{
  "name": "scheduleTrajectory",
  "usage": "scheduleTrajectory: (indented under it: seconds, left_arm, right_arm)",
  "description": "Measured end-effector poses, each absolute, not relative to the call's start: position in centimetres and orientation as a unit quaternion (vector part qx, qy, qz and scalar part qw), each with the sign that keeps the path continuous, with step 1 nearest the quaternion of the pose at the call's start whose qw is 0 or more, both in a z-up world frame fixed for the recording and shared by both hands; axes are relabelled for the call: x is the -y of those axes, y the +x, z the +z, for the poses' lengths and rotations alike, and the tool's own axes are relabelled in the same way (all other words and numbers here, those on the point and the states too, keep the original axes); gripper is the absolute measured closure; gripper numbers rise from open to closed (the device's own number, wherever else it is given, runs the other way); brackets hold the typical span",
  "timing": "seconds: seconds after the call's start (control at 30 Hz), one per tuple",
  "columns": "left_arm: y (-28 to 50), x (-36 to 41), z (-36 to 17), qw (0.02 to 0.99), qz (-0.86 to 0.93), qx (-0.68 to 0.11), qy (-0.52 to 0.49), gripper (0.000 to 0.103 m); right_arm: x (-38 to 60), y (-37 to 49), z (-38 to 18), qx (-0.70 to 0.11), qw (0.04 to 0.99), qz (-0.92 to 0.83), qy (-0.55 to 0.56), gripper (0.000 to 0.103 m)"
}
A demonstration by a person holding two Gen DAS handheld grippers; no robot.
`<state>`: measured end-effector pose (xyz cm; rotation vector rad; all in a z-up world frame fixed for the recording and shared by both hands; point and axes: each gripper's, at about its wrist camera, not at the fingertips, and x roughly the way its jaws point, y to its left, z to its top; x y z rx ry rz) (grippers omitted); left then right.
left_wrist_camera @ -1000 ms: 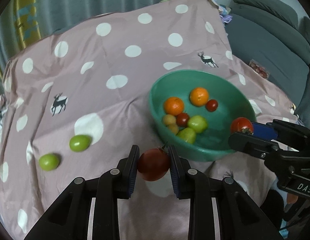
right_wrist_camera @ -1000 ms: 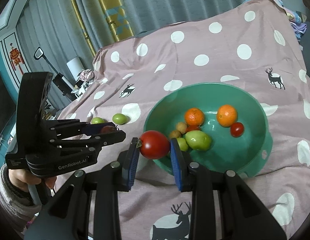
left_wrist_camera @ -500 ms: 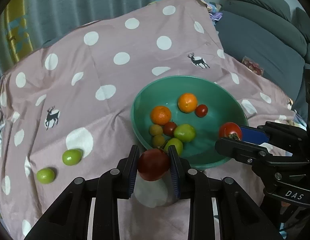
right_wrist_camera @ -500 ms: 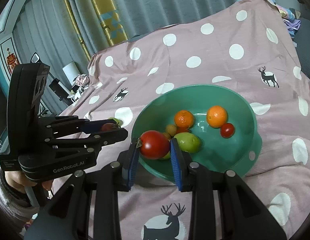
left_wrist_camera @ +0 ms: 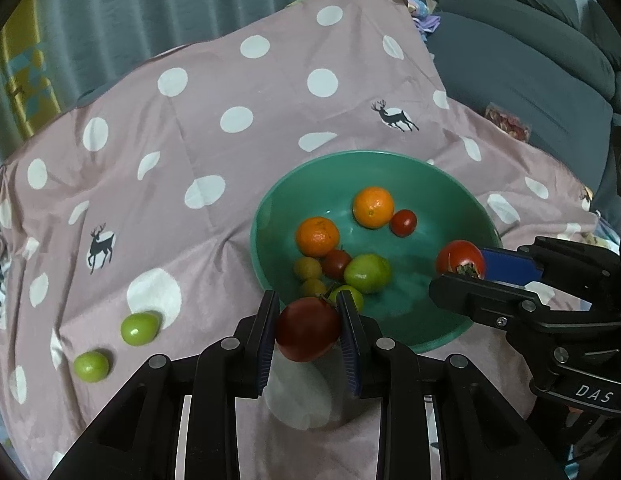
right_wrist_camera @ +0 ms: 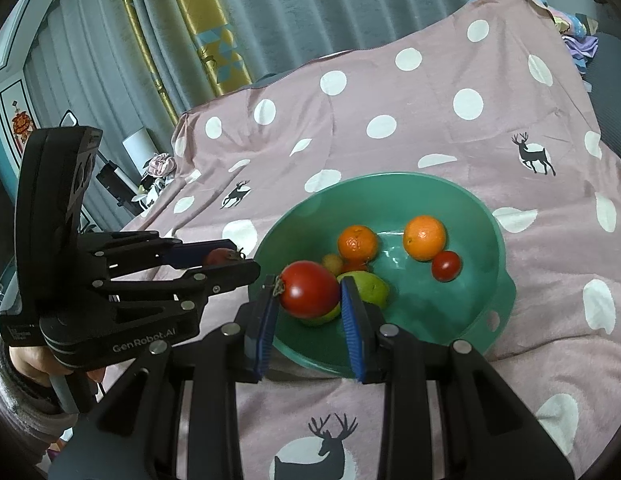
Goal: Organize fruits
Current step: 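Hold both red tomatoes above the green bowl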
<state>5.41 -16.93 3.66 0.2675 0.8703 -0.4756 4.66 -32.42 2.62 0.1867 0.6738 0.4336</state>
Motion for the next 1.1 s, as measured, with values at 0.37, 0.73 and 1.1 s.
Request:
scheduleTrajectory:
  seconds: [0.37, 0.73, 1.1]
  left_arm:
    - [6.1, 17.7, 3.2, 0.869, -0.222, -0.420, 0.142, 0.074]
    - [6.6, 18.3, 2.8, 0.865, -0.223, -0.424, 0.148, 0.074]
    - [7.0, 18.7, 2.5, 0.862, -0.224, -0.427, 0.157, 0.074]
  right_arm:
    - [32.8, 5.1, 2.5, -0.327, 0.917, 0.208, 0.096, 0.071]
    - [33.0, 5.5, 2.2, -0.330, 0.915, 0.208, 0.098, 0.071]
    - [33.0, 5.7, 2.0, -0.333, 0.915, 0.205, 0.098, 0.071]
